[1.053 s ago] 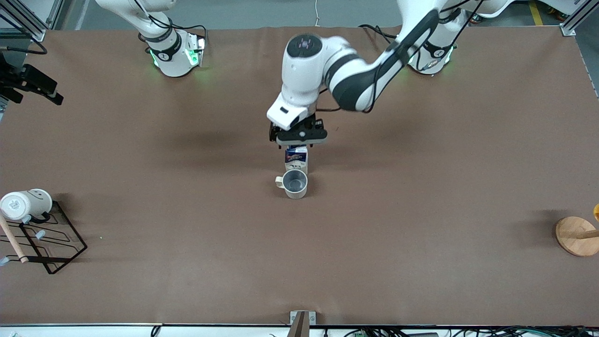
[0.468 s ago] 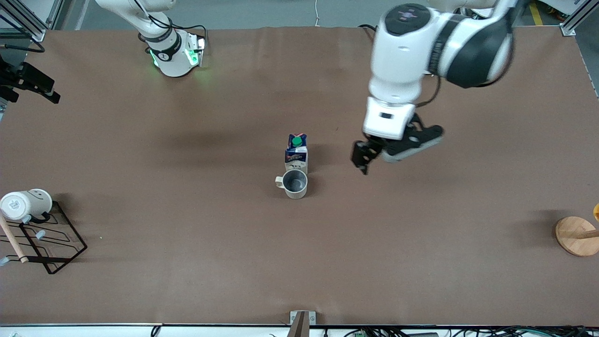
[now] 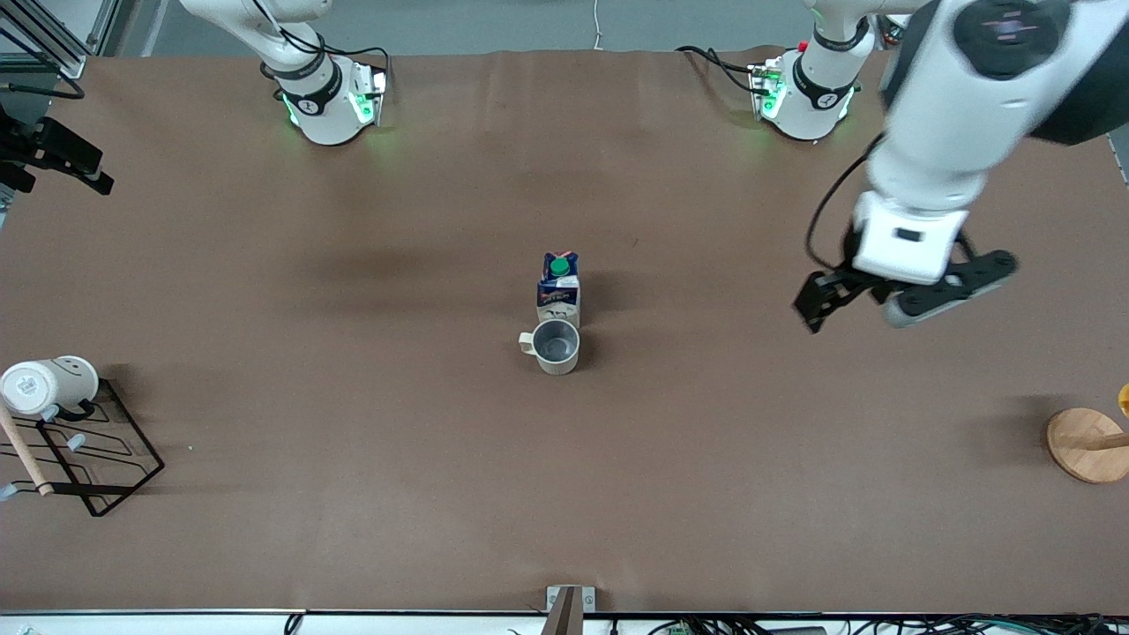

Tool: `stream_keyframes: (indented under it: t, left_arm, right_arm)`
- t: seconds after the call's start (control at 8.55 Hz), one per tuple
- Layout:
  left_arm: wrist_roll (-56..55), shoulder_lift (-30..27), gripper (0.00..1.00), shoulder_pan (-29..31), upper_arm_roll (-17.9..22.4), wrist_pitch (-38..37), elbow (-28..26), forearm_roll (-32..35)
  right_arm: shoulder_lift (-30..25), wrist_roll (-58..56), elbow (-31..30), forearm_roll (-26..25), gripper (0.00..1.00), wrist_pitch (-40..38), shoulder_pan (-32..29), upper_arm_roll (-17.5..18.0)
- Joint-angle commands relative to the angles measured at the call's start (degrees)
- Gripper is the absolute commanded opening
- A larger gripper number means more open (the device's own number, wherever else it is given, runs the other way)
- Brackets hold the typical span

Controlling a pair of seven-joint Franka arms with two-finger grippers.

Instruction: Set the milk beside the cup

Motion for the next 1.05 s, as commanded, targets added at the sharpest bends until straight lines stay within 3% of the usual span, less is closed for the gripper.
stream_keyframes:
  t: [0.0, 0.23, 0.47, 0.94]
  left_arm:
    - [19.29, -5.63, 1.0, -2.62, 9.7, -5.42, -1.59, -5.26]
    - [31.79, -9.41, 1.0, -3.06, 16.92, -8.34, -2.98, -8.87]
    - [35.96, -14.24, 1.0, -2.89, 18.09, -8.87, -6.76, -8.97]
    - [37.3, -14.08, 1.0, -2.27, 18.44, -10.72, -6.16, -8.89]
  right_arm:
    - [-0.37, -0.78, -0.07, -0.65, 0.99, -0.32, -0.65, 0.29]
    - [-0.37, -0.78, -0.07, -0.65, 0.99, -0.32, -0.65, 0.29]
    - [-0.37, -0.78, -0.07, -0.65, 0.99, -0.32, -0.65, 0.2]
    - [-0.37, -0.78, -0.07, -0.65, 0.99, -0.4, -0.65, 0.2]
